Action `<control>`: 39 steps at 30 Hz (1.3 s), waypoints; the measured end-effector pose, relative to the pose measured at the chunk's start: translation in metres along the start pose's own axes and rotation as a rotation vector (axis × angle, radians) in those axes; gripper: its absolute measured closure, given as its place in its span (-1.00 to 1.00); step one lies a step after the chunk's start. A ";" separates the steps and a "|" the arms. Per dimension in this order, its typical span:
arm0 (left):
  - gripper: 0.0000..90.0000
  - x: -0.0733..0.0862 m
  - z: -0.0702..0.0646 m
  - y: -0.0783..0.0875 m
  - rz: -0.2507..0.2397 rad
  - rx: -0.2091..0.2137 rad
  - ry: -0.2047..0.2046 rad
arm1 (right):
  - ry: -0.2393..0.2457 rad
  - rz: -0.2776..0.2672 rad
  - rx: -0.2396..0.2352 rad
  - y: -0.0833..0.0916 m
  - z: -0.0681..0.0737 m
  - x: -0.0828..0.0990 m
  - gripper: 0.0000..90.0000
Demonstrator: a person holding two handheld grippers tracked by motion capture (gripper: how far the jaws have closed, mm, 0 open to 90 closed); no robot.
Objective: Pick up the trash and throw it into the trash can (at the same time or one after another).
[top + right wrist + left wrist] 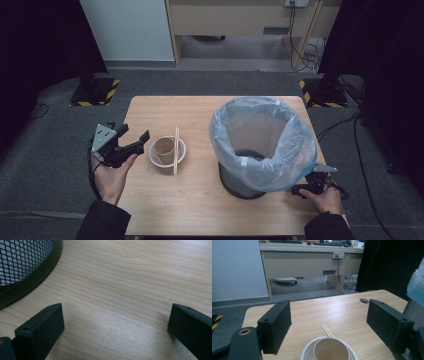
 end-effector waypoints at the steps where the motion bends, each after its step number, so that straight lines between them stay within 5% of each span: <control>1: -0.57 0.000 0.001 -0.002 0.001 0.001 0.000 | -0.001 0.000 0.000 0.000 0.000 0.000 -0.98; 9: -0.50 0.016 0.013 -0.024 0.041 -0.015 -0.017 | -0.006 0.003 -0.002 0.000 0.001 0.000 -0.98; 20: -0.29 0.067 0.039 -0.040 0.159 -0.028 0.088 | 0.000 0.002 -0.006 -0.001 0.002 -0.001 -0.98; 39: 0.14 0.110 0.036 -0.067 0.324 0.018 0.147 | -0.002 0.003 -0.008 -0.001 0.003 -0.002 -0.98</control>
Point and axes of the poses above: each handheld gripper's, and its own axes: y roughly backward along the jaws, x roughly out of its underside, z roughly to its left, the point moved 10 cm from there along -y, roughly forward along the jaws, and after that the axes turned 15 degrees about x, right-handed, at the moved point
